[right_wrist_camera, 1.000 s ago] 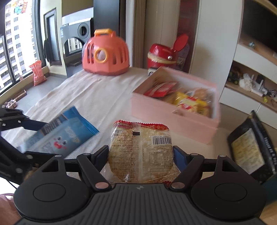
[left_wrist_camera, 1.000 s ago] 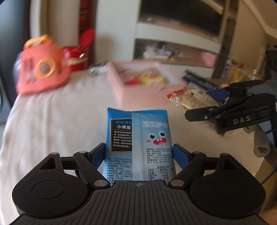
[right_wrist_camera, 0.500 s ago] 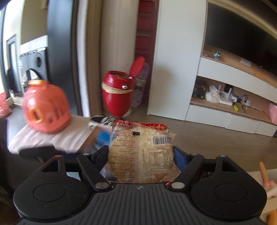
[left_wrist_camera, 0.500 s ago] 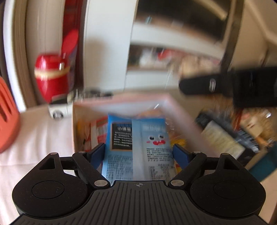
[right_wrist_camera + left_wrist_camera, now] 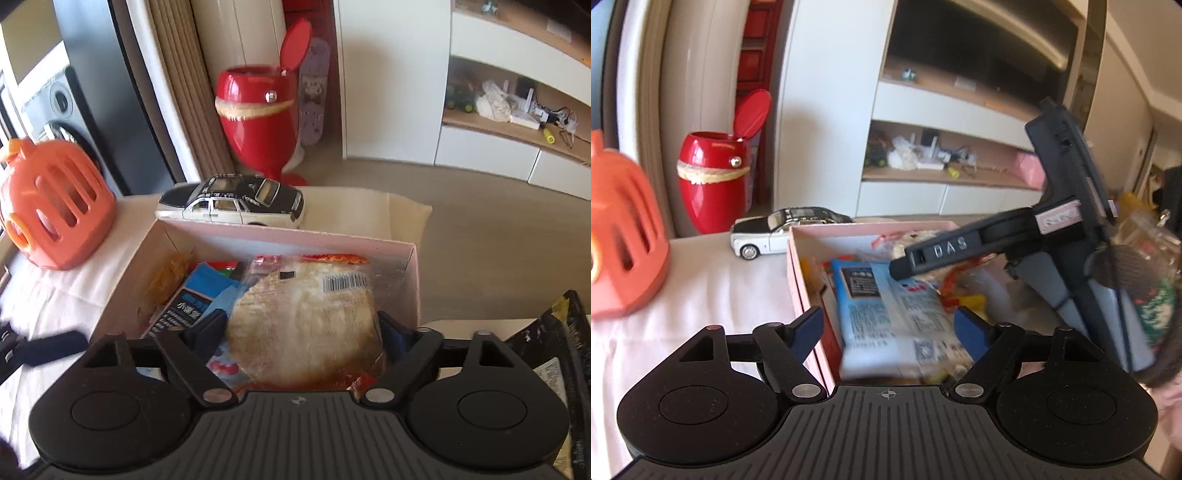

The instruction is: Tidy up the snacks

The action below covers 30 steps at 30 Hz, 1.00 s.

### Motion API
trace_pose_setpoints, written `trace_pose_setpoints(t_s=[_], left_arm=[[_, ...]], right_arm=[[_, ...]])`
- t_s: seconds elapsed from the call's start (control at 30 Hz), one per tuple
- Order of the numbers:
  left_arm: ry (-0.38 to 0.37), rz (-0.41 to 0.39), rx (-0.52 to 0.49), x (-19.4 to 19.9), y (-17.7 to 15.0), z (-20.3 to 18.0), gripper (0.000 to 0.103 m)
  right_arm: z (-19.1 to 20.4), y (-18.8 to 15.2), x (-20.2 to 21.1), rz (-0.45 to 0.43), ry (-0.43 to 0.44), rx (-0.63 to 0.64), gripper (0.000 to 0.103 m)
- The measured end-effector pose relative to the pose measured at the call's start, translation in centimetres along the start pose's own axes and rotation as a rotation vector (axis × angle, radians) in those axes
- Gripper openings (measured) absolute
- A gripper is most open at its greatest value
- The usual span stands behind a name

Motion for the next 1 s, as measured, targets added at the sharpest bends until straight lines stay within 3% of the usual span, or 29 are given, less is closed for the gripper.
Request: trace_pose_setpoints(t_s=[0.13, 0.3, 0.43, 0.53, 0.7, 0.8, 1.0], left_arm=[[-0.001, -0.039, 0.026, 1.9, -0.5, -0.6, 0.083], [0.012, -0.072, 0.042, 4.0, -1.2, -1.0, 0.083], [0.028, -0.057, 0.04, 6.4, -3.3, -1.8, 0.082], [0.082, -0.033, 0.029, 8.3, -5.9, -2.2, 0.082], [0.184, 0.012, 0.064, 10.1, -10.7, -2.1, 0.082], [0.215, 0.043, 0.101, 9.6, -12.7, -1.6, 0.082], [0.318, 0.048, 0.062, 8.2, -13.5, -1.5, 0.082]], right_arm=[[0.2, -0.6, 2.5, -0.078, -0.018, 0.0, 0.086], [0.8, -1.4, 6.2, -0.182, -0.132, 0.035, 0.086], [0.8, -3.8, 9.7, -0.212, -0.133, 0.008, 0.087], [1.2, -7.2, 12.0, -0.234, -0.145, -0.014, 0.09], [3.3, -13.9, 13.2, -0.226, -0.194, 0.042, 0.092], [4.4, -17.4, 12.4, -0.187, -0.177, 0.058, 0.092], [3.7, -20.5, 10.4, -0.137, -0.165, -0.025, 0.093]])
Point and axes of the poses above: each gripper's, at about its wrist camera, not at the fingertips, and x roughly against the way its jaws point, z to its left, y to its top, the point moved 7 cm from there along -x, roughly the way its jaws point, and after that the axes turned 12 degrees about -y, right-handed, at the moved point
